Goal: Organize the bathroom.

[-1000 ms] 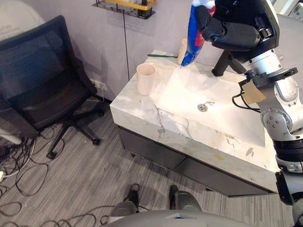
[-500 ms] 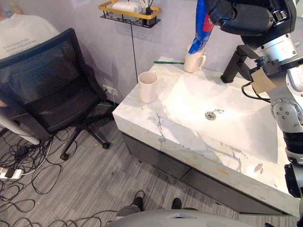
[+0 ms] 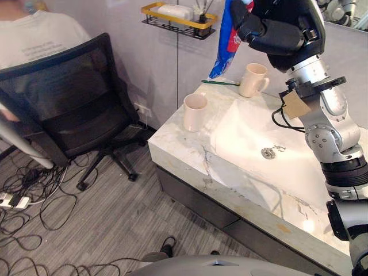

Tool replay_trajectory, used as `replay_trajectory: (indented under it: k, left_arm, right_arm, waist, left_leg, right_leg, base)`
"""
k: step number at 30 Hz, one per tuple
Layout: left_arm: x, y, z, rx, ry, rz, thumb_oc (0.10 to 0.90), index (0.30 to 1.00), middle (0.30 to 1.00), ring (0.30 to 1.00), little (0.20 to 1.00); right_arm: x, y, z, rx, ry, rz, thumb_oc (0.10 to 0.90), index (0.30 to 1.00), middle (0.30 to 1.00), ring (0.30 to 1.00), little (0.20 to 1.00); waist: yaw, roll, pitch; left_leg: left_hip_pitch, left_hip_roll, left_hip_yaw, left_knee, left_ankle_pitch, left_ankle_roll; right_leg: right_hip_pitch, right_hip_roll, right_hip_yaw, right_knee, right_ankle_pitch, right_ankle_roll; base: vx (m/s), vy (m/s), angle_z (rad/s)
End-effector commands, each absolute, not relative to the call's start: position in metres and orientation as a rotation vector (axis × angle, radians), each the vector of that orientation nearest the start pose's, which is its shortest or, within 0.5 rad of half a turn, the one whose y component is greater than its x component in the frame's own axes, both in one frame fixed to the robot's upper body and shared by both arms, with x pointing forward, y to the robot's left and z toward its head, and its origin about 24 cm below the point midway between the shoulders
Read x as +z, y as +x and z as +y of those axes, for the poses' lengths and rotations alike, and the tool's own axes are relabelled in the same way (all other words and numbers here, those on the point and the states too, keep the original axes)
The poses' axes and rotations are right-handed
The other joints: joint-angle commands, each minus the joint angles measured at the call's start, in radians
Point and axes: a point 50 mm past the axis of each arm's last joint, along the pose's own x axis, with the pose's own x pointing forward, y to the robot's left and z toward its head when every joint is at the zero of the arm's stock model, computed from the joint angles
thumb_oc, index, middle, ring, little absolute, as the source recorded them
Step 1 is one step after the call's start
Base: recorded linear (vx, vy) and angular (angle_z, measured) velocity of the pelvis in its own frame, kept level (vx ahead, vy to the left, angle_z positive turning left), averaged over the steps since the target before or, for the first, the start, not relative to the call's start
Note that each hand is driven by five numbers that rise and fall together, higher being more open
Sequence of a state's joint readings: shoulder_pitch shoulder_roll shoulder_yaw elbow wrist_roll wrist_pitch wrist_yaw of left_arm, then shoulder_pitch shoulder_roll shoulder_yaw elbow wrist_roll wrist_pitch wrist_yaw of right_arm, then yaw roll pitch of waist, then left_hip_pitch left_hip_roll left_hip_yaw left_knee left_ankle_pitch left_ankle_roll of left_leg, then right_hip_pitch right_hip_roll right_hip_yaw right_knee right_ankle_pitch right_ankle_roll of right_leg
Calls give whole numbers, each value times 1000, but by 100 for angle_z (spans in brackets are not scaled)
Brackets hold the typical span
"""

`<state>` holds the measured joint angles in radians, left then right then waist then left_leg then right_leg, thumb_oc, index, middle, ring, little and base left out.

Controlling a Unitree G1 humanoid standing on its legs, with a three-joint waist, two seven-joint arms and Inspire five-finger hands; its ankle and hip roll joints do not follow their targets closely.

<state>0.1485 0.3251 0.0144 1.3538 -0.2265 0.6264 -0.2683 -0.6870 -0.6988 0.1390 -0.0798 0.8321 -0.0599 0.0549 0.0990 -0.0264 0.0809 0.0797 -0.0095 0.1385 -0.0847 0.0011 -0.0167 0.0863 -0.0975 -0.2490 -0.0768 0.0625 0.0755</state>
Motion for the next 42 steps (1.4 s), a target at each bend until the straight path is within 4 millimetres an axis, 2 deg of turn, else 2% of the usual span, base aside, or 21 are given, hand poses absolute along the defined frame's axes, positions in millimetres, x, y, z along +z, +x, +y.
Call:
replay_trajectory:
  k: [1,5,11,20,25,29,36,42]
  left_arm:
    - [-134,-89,273,363,-273,2178,800,900,900,900,900]
    - [-134,-91,272,358,-282,2181,800,900,900,900,900]
    - [-137,-86,269,362,-281,2172,800,900,900,900,900]
    - [-139,-88,263,349,-271,2178,800,900,900,900,900]
    - [-140,-88,261,351,-268,2175,800,900,900,900,900]
    - [-143,-95,251,336,-219,2177,800,900,900,900,900]
    - [-148,-94,234,343,-231,2179,800,900,900,900,900]
    - [-150,-88,228,352,-249,2182,800,900,900,900,900]
  right_arm:
    - [355,285,-190,378,178,-1029,400,300,300,300,300]
    - [341,294,-198,340,265,-985,400,300,300,300,300]
    - [323,303,-199,310,326,-929,400,300,300,300,300]
    - [289,310,-193,318,394,-832,400,300,300,300,300]
    - [290,308,-187,338,409,-844,400,300,300,300,300]
    - [304,303,-189,347,421,-895,400,300,300,300,300]
    - [310,286,-187,437,459,-936,400,300,300,300,300]
    - [307,287,-181,445,470,-918,400,300,300,300,300]
  waist:
    - [14,-5,-23]
    - [22,1,-13]
    - [25,3,-9]
    - [19,9,5]
    - [22,10,6]
    - [43,-1,-4]
    - [29,-22,-23]
    - [26,-27,-30]
  left_leg:
    - [-22,-2,39,104,-79,8]
    - [-24,-3,34,108,-81,10]
    - [-23,-3,34,111,-81,9]
    - [-21,-2,38,115,-83,12]
    - [-17,-1,42,113,-79,13]
    - [-18,-7,34,102,-75,11]
    - [-17,-3,47,95,-78,10]
    - [-13,-1,53,91,-78,9]
  right_leg:
    - [-40,-17,17,98,-103,57]
    - [-38,-18,13,102,-108,56]
    - [-29,-19,8,100,-110,54]
    - [-26,-20,11,104,-112,52]
    - [-22,-20,9,103,-109,52]
    - [-19,-18,-1,98,-109,50]
    - [-24,-13,4,93,-108,53]
    - [-21,-12,4,88,-105,53]
  base:
    - [9,6,7]
    - [11,17,4]
    - [2,0,1]
    - [1,0,0]
    - [0,0,0]
    - [0,0,0]
    - [0,0,0]
    - [0,0,0]
